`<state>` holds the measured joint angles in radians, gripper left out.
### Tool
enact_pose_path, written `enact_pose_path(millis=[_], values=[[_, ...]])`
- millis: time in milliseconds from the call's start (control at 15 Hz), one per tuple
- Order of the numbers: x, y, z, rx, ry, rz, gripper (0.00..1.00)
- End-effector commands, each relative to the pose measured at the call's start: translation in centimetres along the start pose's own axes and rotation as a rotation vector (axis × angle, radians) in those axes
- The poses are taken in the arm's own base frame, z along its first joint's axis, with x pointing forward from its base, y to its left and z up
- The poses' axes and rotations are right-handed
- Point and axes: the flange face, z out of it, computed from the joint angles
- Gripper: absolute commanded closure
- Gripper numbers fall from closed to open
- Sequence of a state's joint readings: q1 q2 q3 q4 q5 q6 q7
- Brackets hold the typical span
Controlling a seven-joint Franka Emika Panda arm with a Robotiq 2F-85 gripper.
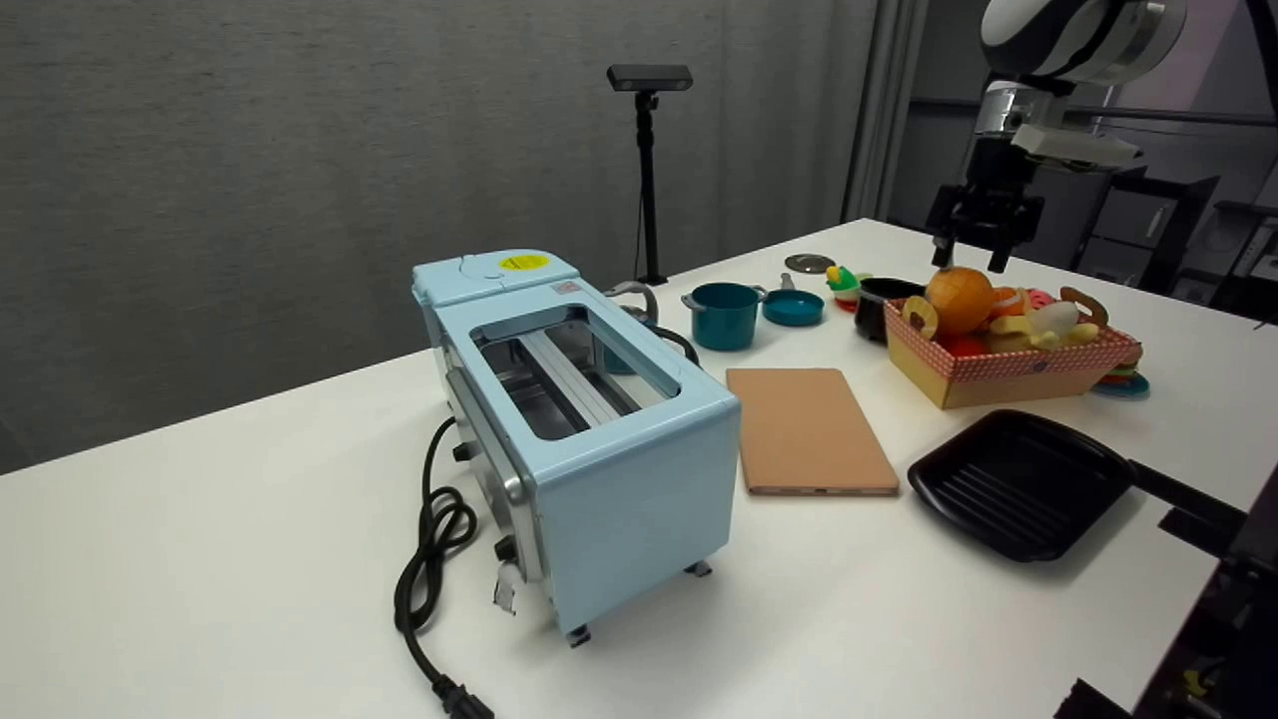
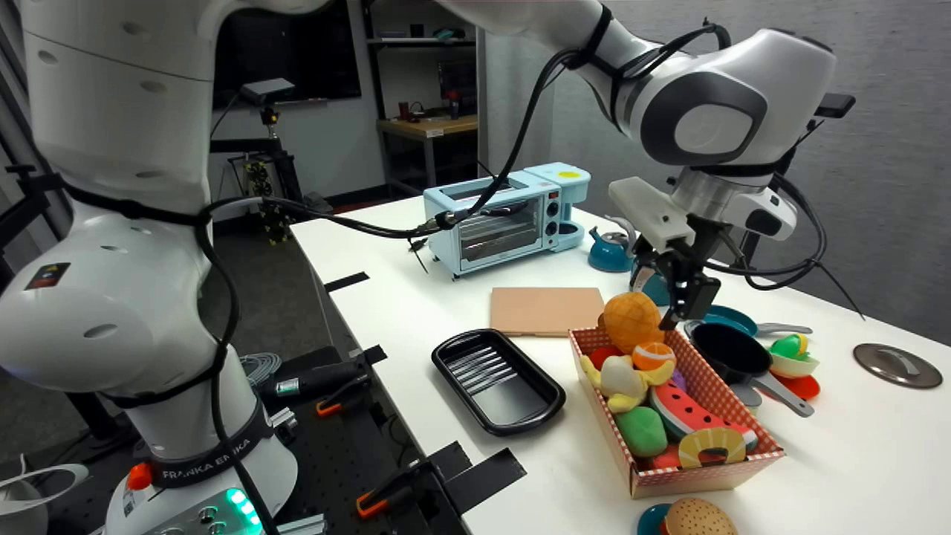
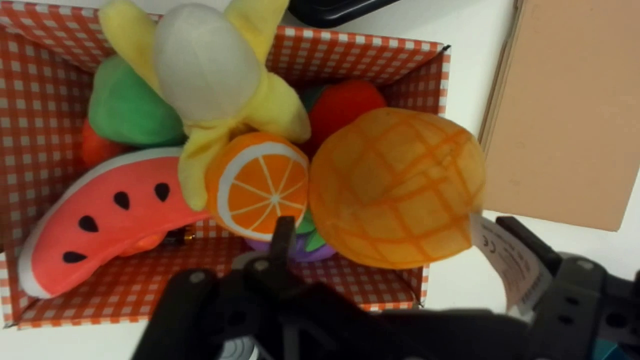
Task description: Take the stuffed pineapple and put it on the tray
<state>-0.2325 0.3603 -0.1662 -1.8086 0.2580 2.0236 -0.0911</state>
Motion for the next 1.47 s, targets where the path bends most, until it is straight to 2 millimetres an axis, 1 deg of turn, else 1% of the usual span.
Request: enact_pose_path(millis=[0, 200, 333, 467, 667, 867, 933, 1067, 1200, 1400], values=[[1.2, 0.9, -0.8, 0.006, -0.005, 0.040, 0.00], [2.0, 1.0, -0.8, -0.007, 0.000, 0.043, 0.00], [2.9, 0.6, -0.7, -0.015, 0.009, 0.039, 0.00], [4.2, -0.8, -0.3, -0.027, 0.014, 0.024, 0.00], [6.0, -3.6, 0.4, -0.039, 0.027, -0.009, 0.00], [7.1, -6.2, 1.3, -0.046, 0.019, -0.029, 0.00], [7.3, -6.8, 1.7, -0.050, 0.015, -0.034, 0.00], [7.1, -7.4, 2.4, -0.058, -0.003, -0.041, 0.00], [6.3, -7.1, 3.0, -0.056, -0.025, -0.040, 0.00], [5.2, -6.3, 3.0, -0.051, -0.022, -0.029, 0.00]])
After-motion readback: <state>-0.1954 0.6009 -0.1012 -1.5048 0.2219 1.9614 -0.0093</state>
